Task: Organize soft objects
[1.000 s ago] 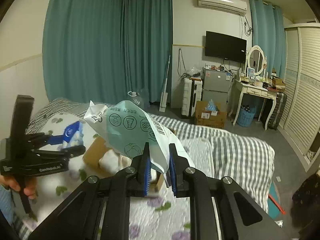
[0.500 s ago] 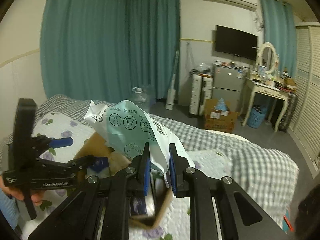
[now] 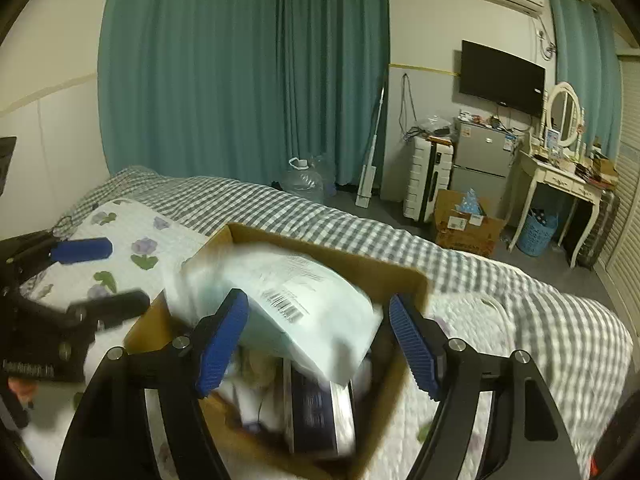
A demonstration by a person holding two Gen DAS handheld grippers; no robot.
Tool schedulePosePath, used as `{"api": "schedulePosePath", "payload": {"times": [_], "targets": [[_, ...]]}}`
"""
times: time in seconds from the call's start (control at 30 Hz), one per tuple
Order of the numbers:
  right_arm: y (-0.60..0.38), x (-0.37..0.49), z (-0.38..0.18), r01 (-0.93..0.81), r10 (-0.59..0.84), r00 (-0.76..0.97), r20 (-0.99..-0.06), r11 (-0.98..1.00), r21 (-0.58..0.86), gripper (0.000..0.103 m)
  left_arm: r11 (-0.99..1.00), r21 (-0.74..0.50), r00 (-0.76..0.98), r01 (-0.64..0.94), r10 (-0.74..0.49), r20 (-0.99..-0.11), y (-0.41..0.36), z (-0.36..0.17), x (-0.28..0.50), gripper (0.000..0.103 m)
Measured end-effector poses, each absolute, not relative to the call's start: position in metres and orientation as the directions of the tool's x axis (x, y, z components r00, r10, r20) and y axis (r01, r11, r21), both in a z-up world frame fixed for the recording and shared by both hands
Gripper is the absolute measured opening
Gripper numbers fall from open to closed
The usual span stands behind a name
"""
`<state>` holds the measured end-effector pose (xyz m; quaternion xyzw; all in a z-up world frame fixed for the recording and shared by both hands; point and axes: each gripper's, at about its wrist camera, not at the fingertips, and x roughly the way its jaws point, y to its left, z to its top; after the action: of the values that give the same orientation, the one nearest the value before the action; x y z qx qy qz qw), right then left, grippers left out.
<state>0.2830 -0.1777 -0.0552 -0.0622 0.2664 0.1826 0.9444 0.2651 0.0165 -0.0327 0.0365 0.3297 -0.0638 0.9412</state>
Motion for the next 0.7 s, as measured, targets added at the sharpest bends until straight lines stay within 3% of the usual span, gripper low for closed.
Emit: {"api": "schedulePosePath", "payload": {"times": [0.33,0.4,0.43,0.5,0.7], "targets": [[-0.225,0.185,0.043,-0.242,0.200,0.885,-0.421,0.969,-0.048,0.075,0.992,-0.012,0.843,0.128,-0.115,-0.526,0.024,0.038,0.195,0.082],[-0.224,0.166,0.063,-0.228,0.190,0.900,-0.392,0.972,-0.054,0.081,0.991,-0.021,0.861,0.129,-0.122,-0.494,0.025,0.050,0.183,0.087],[-0.223,0.150,0.077,-0.215,0.178,0.912,-0.370,0.975,-0.062,0.082,0.992,-0.017,0.877,0.123,-0.117,-0.465,0.024,0.060,0.172,0.102],[-0.223,0.130,0.095,-0.202,0.168,0.925,-0.340,0.977,-0.065,0.091,0.995,-0.004,0.912,0.103,-0.096,-0.399,0.023,0.073,0.152,0.103],[-0.206,0.106,0.122,-0.221,0.201,0.933,-0.299,0.974,-0.037,0.100,0.996,0.008,0.948,0.088,-0.082,-0.308,0.020,0.092,0.120,0.103]]}}
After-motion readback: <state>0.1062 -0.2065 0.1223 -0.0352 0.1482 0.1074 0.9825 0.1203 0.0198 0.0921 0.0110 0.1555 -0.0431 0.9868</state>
